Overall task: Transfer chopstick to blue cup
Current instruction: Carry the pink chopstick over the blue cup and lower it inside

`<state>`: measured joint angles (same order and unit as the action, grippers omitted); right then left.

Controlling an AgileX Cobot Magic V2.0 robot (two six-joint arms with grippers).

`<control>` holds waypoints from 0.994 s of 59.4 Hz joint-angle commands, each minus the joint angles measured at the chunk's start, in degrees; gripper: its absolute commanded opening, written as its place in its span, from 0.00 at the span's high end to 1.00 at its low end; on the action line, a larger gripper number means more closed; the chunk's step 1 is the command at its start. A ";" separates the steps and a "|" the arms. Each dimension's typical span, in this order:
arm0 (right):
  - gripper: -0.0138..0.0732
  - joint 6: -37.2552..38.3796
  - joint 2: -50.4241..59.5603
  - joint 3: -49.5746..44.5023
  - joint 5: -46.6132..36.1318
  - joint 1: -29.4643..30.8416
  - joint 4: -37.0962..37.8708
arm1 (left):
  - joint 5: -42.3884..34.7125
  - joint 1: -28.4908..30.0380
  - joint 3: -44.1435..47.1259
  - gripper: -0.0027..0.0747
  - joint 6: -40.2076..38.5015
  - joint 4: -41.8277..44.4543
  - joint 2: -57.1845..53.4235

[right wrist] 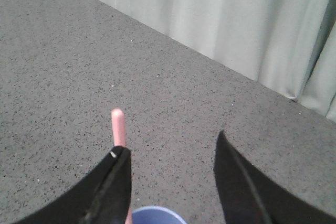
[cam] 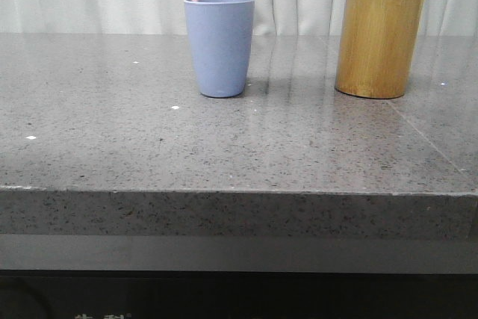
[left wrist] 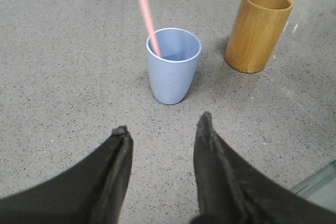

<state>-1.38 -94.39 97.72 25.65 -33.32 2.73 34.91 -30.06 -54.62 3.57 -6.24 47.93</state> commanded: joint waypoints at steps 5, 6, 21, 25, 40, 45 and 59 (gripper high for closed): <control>0.39 -0.23 9.66 2.02 10.34 0.67 1.07 | -4.49 0.09 -1.61 0.60 -0.38 -0.22 -0.21; 0.39 -0.23 10.53 2.02 12.76 0.95 1.07 | -4.49 0.09 -1.61 0.60 -0.38 -0.22 -0.21; 0.39 -0.09 22.96 -5.97 29.16 8.23 0.74 | -3.98 0.09 -1.61 0.60 -0.38 -0.22 -0.21; 0.39 0.45 26.84 -10.88 28.08 11.01 -0.30 | -3.58 0.09 -1.61 0.60 -0.38 -0.22 -0.21; 0.39 0.45 43.72 -29.56 19.09 15.85 -6.11 | -3.17 0.09 -1.61 0.60 -0.38 -0.22 -0.21; 0.39 0.45 48.48 -34.34 16.79 15.85 -7.59 | -3.17 0.09 -1.61 0.60 -0.38 -0.22 -0.21; 0.39 0.45 61.32 -45.00 14.32 15.85 -8.52 | -3.17 0.09 -1.61 0.60 -0.38 -0.22 -0.21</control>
<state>-0.82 -36.02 53.67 45.07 -17.81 -5.29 35.50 -30.06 -54.62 3.57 -6.24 47.93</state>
